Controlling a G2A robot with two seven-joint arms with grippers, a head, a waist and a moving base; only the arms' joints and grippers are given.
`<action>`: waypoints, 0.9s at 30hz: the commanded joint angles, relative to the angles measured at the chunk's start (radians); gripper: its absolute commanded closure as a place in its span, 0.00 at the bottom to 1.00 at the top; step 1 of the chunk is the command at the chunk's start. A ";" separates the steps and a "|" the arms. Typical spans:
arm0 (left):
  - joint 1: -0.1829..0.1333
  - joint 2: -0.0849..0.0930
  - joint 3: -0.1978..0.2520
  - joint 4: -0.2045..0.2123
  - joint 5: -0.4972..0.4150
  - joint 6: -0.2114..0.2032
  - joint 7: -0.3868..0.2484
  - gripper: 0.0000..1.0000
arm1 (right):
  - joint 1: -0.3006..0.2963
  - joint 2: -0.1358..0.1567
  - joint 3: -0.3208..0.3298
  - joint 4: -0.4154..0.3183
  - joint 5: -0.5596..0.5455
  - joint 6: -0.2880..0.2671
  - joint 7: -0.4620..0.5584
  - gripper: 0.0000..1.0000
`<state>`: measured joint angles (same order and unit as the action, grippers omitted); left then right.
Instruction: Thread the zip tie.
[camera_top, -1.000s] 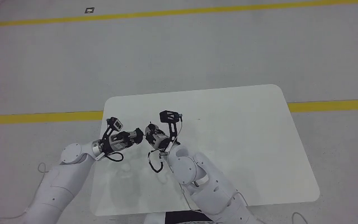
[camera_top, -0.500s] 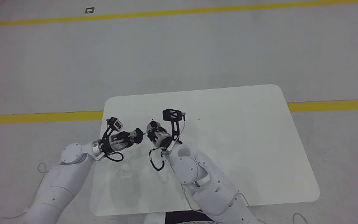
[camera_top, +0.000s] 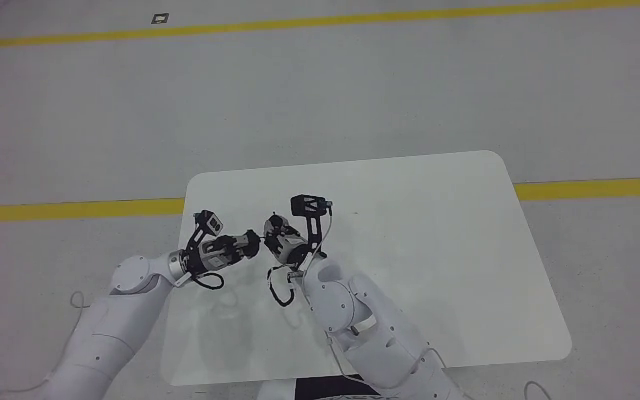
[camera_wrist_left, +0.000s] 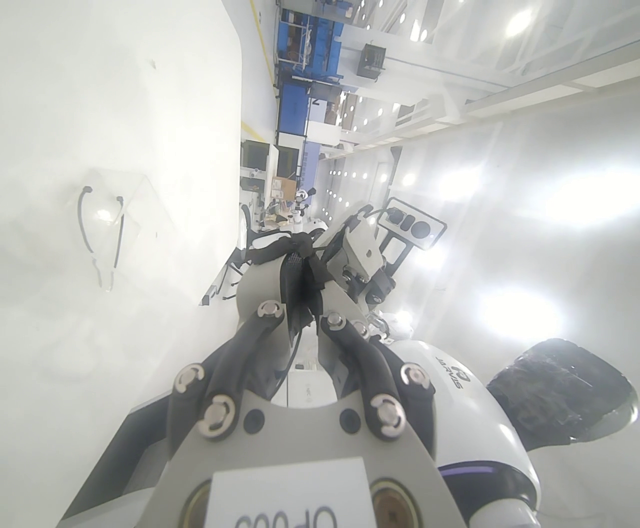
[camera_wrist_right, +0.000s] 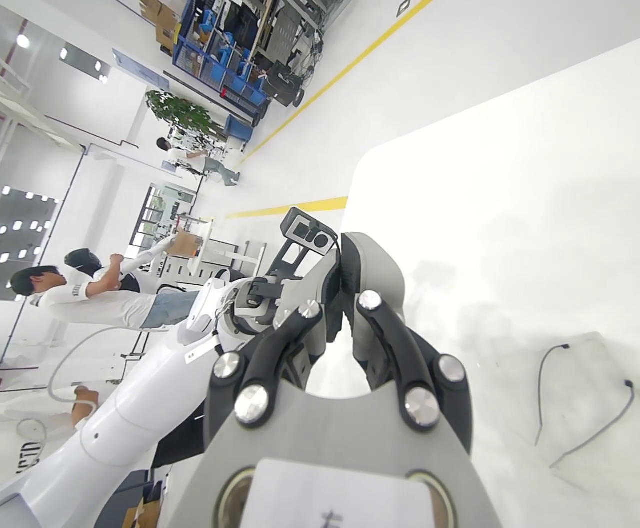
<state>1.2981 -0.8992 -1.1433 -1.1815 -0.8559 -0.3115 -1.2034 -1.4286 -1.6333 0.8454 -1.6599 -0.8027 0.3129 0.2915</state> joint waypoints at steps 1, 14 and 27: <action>0.002 0.000 -0.002 -0.002 0.001 0.002 0.001 1.00 | 0.001 0.001 -0.002 0.000 -0.002 0.003 0.008 1.00; 0.009 -0.003 -0.015 -0.008 -0.010 0.009 -0.003 1.00 | 0.008 0.004 -0.008 0.024 0.003 0.016 0.024 1.00; 0.010 -0.006 -0.018 -0.010 -0.002 0.014 -0.005 1.00 | 0.012 0.003 -0.010 0.032 0.041 -0.005 -0.015 1.00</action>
<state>1.3083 -0.9050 -1.1613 -1.1918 -0.8581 -0.2977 -1.2079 -1.4153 -1.6304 0.8344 -1.6261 -0.7630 0.3070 0.2827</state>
